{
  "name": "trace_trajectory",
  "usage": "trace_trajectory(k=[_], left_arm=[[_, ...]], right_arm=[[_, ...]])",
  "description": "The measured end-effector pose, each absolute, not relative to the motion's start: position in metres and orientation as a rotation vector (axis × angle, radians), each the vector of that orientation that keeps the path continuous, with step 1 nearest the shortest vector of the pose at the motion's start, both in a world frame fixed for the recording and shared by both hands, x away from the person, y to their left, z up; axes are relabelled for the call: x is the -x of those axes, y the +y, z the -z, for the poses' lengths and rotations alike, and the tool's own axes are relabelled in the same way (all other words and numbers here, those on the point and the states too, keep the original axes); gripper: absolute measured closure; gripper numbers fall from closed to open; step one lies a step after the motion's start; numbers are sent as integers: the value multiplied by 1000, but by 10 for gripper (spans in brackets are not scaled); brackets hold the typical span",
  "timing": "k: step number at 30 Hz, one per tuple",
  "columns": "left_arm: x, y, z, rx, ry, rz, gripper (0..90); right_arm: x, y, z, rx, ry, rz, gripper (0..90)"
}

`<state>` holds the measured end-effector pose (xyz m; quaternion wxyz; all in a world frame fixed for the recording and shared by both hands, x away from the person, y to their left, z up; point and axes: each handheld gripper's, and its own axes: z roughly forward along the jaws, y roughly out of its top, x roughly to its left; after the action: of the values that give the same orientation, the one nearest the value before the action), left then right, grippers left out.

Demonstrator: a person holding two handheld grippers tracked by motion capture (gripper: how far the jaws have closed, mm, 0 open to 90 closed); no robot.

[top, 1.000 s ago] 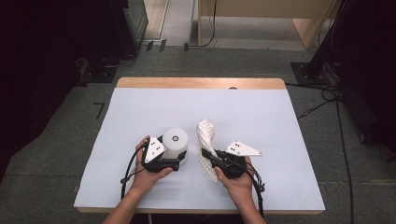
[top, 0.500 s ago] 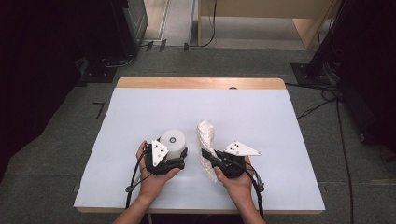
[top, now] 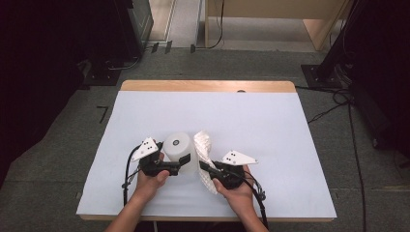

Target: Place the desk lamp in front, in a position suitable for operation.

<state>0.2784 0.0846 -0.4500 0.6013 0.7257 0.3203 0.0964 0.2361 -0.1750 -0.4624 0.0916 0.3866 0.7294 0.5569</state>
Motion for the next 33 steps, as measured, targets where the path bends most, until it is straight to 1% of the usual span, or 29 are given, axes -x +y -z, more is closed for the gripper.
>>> trace_trajectory(k=[3,5,8,12,15,20,24,28,32,33], left_arm=[[-278,82,451,-1700,730,-210,90],[-276,76,453,-1763,698,-235,90],[-274,70,454,-1801,681,-250,90],[-273,62,459,-1849,662,-232,89],[-270,56,460,-1895,636,-258,90],[-269,59,457,-1868,637,-265,89],[-273,71,450,-1807,671,-282,90],[-274,76,448,-1784,683,-295,90],[-275,74,450,-1803,673,-280,90],[-273,70,452,-1832,653,-276,90]], right_arm=[[-235,-175,461,-1144,2167,-1649,803],[-235,-177,459,-1148,2153,-1667,803],[-235,-179,456,-1145,2143,-1667,803],[-235,-186,451,-1155,2110,-1698,803],[-236,-190,446,-1148,2088,-1703,803],[-236,-192,448,-1152,2092,-1702,803],[-238,-181,461,-1172,2157,-1661,803],[-238,-175,468,-1186,2195,-1636,803],[-239,-174,469,-1182,2204,-1617,803],[-239,-177,467,-1188,2191,-1627,803]])
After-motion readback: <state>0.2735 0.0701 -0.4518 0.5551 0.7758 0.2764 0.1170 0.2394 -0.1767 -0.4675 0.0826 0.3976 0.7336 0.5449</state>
